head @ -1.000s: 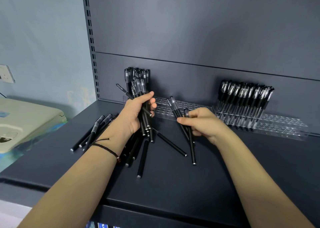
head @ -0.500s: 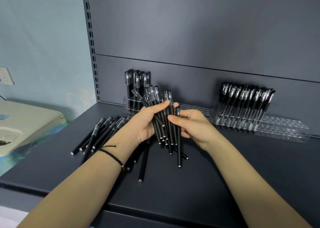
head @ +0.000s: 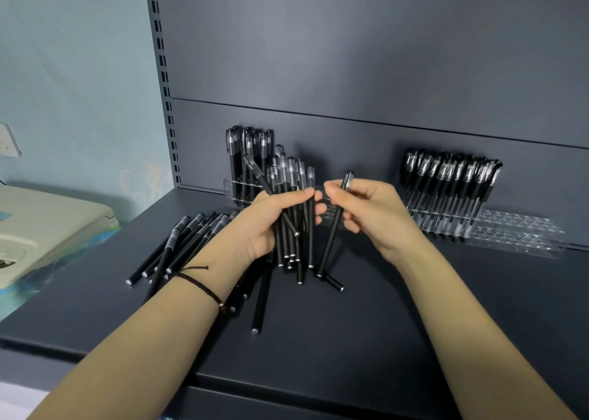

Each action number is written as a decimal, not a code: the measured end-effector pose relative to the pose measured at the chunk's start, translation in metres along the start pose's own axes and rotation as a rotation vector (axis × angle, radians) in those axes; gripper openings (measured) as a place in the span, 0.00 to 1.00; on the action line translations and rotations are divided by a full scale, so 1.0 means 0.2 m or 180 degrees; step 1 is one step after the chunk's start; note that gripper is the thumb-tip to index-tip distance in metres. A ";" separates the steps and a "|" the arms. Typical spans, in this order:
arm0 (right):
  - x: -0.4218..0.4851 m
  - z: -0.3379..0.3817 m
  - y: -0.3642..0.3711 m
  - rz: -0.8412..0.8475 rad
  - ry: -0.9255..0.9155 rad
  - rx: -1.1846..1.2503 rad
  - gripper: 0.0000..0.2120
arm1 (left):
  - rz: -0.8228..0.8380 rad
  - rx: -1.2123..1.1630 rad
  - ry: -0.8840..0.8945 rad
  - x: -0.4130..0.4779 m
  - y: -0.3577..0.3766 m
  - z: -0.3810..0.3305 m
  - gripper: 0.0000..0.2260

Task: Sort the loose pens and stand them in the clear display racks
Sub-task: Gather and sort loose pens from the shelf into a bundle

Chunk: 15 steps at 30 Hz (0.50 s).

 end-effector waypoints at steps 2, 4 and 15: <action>0.00 0.05 0.02 0.0040 -0.0135 0.0043 0.03 | 0.0250 0.0395 -0.0006 -0.03 0.07 0.01 0.12; -0.01 0.07 0.01 -0.0007 -0.0187 0.0001 0.04 | 0.0420 0.0649 0.0022 -0.05 0.12 0.02 0.13; -0.02 0.12 0.02 0.0306 -0.0232 -0.0415 0.06 | 0.0796 0.1595 0.0462 -0.12 0.26 -0.01 0.08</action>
Point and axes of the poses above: each hand's wrist, its own x-axis towards the middle knuckle, its own y-axis out of the palm, z = x × y, the point moved 10 cm from there along x, towards the middle knuckle, and after that the axes turned 11 degrees about -y, right-handed, at the moved point
